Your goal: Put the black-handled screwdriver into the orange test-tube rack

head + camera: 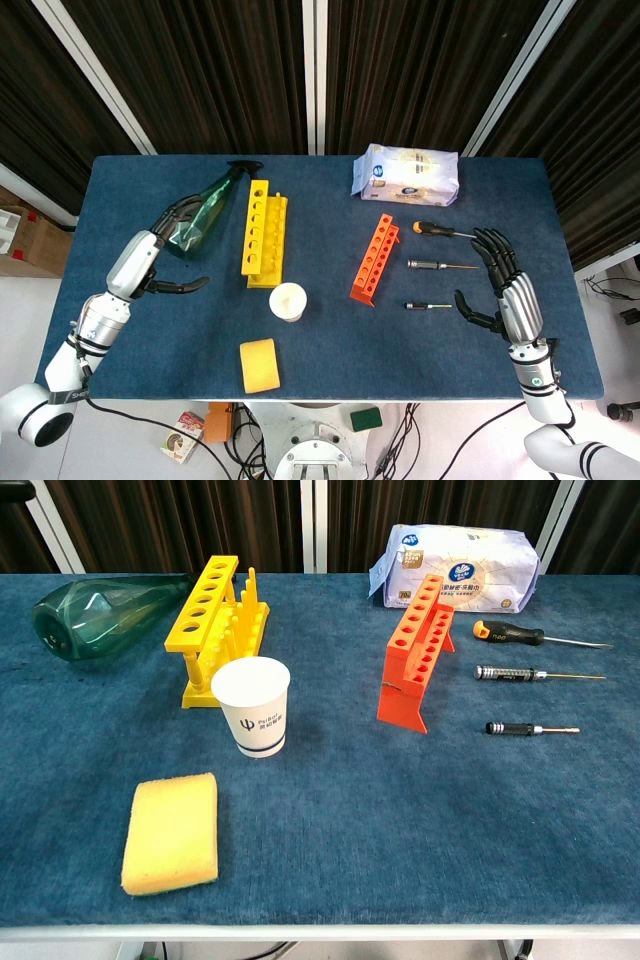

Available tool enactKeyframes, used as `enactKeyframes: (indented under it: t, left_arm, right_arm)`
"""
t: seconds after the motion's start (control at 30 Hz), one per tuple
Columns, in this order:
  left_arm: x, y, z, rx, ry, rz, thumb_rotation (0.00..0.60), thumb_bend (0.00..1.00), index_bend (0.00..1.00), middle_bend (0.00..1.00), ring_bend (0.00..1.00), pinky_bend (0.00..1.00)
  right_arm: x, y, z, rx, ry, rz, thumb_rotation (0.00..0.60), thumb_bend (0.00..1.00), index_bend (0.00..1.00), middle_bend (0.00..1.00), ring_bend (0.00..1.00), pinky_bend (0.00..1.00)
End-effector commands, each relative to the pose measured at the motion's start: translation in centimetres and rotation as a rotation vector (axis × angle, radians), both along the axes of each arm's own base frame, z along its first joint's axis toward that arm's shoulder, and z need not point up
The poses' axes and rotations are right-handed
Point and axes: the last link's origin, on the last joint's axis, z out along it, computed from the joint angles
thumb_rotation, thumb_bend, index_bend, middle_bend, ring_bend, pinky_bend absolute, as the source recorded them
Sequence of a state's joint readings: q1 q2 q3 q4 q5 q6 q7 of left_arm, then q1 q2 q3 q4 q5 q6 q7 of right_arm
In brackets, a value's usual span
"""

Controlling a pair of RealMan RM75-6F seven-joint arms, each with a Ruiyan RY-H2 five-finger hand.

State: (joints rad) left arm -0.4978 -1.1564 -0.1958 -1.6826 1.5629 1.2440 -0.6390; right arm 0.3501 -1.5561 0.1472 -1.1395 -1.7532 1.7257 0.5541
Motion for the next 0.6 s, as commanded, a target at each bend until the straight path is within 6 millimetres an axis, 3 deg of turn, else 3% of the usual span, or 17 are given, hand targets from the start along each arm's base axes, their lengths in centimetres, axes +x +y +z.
enactKeyframes:
  t: [0.03,0.6]
  left_arm:
    - [0.0,0.1,-0.1,-0.004,-0.004,0.002,0.6,0.16,0.08,0.04,0.02,0.18]
    - [-0.9,-0.9,-0.1,-0.03,0.081,0.01,0.6,0.16,0.08,0.04,0.02,0.18]
  right_arm:
    - [0.0,-0.1,0.0,0.0,0.006,0.0,0.6,0.44,0.0,0.02,0.0,0.0]
    - [-1.2,0.3,0.8,-0.01,0.049,-0.062,0.6,0.44,0.0,0.03,0.0,0.0]
